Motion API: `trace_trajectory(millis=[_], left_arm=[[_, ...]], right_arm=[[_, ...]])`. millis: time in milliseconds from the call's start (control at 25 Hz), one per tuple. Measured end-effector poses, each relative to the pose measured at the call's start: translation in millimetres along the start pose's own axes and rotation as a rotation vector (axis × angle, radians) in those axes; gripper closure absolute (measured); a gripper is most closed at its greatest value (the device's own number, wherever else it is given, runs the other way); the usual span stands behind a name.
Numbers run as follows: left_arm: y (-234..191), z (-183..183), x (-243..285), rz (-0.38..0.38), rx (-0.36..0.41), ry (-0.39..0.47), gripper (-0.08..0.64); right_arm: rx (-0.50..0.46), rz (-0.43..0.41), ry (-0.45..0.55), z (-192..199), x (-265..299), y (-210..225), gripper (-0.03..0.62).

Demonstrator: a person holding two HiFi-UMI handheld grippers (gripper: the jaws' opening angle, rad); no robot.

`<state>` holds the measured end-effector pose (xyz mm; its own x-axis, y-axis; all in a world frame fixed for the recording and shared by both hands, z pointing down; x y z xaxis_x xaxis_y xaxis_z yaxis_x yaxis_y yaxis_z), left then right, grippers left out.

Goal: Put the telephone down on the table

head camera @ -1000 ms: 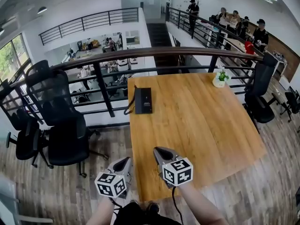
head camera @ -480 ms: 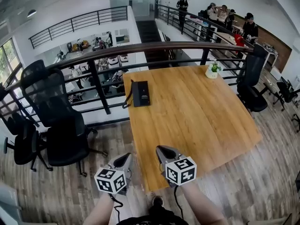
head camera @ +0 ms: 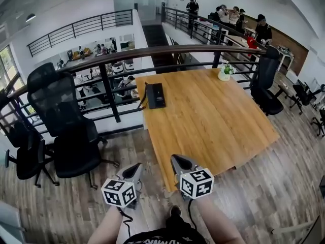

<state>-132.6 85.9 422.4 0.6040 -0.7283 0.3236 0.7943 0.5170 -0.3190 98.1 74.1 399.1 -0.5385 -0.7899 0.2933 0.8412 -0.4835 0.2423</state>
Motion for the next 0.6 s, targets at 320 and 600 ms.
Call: trace_trajectory(millis=[320, 600], left_arm=[[9.9, 10.0, -39.5, 0.031, 0.020, 0.030, 0.558], [34.8, 17.7, -89.5, 0.057, 0.035, 0.024, 0.558]], right_arm=[[-0.009, 0.031, 0.015, 14.7, -32.2, -34.1, 0.594], [0.018, 0.054, 0.034, 21.1, -76.7, -75.5, 0.594]])
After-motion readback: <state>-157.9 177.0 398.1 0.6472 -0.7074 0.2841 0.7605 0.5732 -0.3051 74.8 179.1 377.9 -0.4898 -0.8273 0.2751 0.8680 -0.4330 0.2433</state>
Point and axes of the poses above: the fingertips, and each gripper's own axes: x forward along the fingers, y to its right, z out of its underside, the point moved 9 cm from there along -x, backward along the fingers, and after that the axes turned 2 degrees about -y, right-handed, at the moved point
